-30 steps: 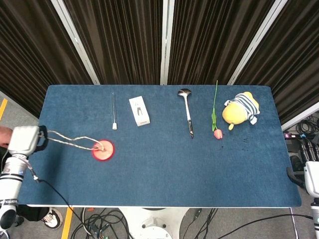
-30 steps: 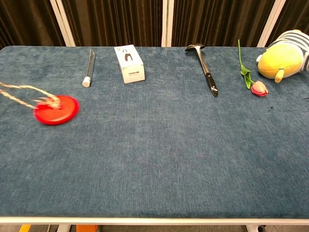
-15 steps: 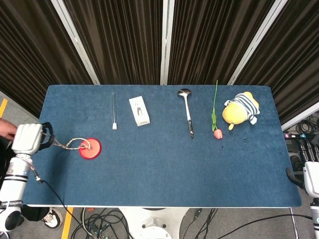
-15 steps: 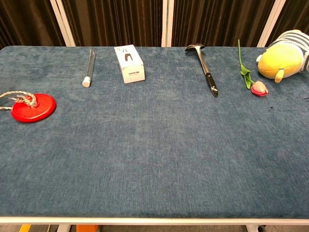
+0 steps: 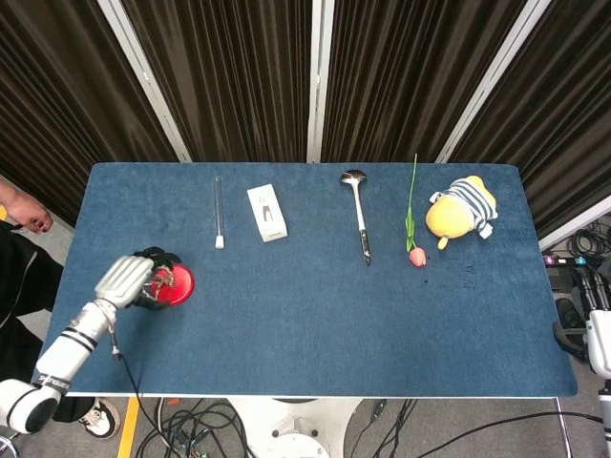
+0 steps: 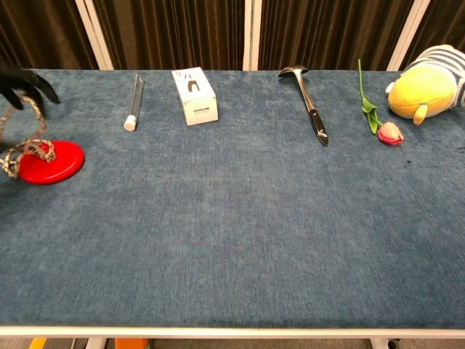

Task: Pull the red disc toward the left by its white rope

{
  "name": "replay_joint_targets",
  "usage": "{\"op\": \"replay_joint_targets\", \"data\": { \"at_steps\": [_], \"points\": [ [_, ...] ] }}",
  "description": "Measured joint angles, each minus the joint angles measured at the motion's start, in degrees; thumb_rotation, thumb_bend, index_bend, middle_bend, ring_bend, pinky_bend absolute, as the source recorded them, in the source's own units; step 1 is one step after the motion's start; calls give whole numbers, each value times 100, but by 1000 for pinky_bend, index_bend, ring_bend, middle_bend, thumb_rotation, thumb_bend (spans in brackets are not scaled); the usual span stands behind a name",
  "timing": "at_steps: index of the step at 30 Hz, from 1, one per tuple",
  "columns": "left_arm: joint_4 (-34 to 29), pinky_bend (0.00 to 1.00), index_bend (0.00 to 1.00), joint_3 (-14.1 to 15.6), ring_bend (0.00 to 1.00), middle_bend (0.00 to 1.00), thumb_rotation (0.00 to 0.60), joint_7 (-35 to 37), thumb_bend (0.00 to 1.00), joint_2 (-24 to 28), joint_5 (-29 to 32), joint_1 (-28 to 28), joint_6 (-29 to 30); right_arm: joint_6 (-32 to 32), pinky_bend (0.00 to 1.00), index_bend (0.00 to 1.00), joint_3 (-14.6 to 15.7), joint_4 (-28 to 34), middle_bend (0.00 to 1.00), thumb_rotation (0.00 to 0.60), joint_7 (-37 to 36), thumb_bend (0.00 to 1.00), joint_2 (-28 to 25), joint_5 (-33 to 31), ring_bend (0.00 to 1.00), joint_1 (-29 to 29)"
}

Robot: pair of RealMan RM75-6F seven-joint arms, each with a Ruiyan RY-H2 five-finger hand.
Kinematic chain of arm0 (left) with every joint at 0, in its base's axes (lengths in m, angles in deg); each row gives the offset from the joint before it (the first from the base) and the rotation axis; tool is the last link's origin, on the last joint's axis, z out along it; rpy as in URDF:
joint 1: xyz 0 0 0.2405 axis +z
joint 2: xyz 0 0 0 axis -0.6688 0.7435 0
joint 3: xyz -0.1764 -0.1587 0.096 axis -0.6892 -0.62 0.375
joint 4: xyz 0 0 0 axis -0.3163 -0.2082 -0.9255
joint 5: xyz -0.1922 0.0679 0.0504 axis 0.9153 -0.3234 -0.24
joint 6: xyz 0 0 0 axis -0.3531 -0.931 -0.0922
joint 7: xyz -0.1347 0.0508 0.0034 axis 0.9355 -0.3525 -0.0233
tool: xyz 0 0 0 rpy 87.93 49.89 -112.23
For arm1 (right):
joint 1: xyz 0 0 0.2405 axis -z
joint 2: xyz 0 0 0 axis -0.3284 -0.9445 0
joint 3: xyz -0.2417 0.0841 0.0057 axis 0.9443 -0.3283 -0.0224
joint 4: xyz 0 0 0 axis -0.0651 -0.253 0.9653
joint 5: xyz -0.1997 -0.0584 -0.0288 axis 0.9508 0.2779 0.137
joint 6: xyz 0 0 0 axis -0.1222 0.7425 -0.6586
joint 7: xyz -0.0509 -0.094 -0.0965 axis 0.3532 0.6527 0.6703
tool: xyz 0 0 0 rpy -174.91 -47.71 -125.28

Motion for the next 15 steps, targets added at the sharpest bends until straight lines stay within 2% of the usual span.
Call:
{"op": "replay_joint_targets", "data": {
  "at_steps": [3, 8, 11, 15],
  "points": [
    [-79, 10, 6, 16, 0, 0, 600, -258, 0, 33, -18, 14, 15, -17, 0, 0, -7, -6, 0, 600, -6, 258, 6, -2, 0, -15],
    [-387, 14, 7, 66, 0, 2, 600, -625, 0, 302, -59, 106, 689, -15, 0, 0, -3, 0, 0, 600, 0, 257, 15, 17, 0, -20],
    [-551, 15, 23, 83, 0, 9, 600, -621, 0, 572, -72, 161, 713, -7, 0, 0, -5, 5, 0, 600, -2, 256, 11, 20, 0, -19],
    [-609, 25, 62, 86, 0, 30, 600, -578, 0, 684, -98, 321, 765, 14, 0, 0, 0, 39, 0, 600, 13, 257, 2, 55, 0, -21]
  ]
}}
